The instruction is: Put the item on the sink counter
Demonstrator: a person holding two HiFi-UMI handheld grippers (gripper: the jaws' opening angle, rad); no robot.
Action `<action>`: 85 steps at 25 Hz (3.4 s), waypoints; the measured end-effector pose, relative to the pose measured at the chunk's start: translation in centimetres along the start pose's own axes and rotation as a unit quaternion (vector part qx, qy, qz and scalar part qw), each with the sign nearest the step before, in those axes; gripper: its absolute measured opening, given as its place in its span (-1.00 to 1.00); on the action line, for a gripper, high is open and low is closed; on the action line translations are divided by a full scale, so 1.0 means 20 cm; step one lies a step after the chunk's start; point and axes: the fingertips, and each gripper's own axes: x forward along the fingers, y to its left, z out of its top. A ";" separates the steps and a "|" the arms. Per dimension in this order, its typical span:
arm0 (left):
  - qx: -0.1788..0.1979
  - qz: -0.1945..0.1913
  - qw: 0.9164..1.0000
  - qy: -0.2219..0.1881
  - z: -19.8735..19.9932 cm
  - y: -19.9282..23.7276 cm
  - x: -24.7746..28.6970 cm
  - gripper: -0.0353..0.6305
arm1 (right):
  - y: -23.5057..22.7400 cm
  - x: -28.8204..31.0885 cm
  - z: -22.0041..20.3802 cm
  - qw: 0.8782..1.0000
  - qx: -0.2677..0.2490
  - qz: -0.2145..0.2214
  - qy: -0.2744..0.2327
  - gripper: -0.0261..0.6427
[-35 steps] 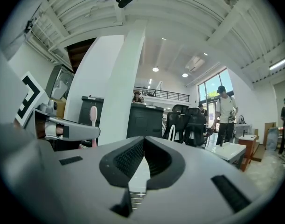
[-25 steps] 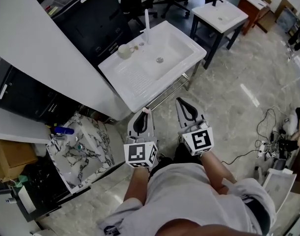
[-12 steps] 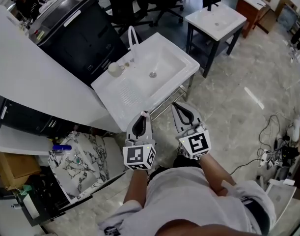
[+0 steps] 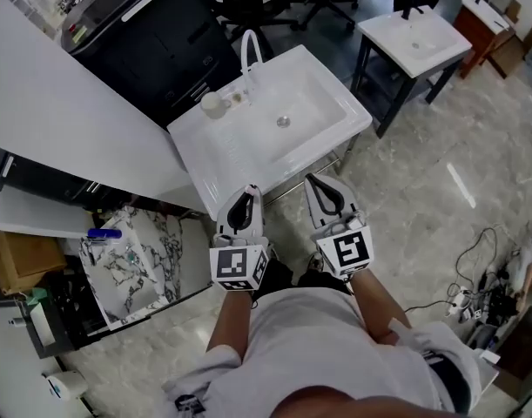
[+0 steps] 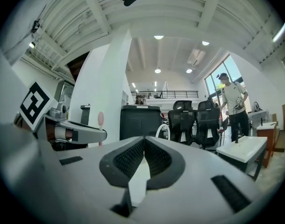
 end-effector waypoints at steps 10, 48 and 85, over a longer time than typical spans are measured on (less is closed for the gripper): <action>-0.012 0.036 0.999 0.012 -0.10 0.40 0.10 -0.81 | 0.07 0.37 -0.16 0.999 0.010 0.037 0.031 -0.91; -0.062 -0.006 0.998 0.004 -0.08 1.27 0.57 -0.81 | 0.39 1.40 -0.30 0.988 -0.026 0.109 0.104 -0.91; -0.064 0.015 0.997 0.046 -0.15 1.48 1.10 -0.81 | 0.20 1.81 -0.50 0.978 -0.009 0.153 0.139 -0.91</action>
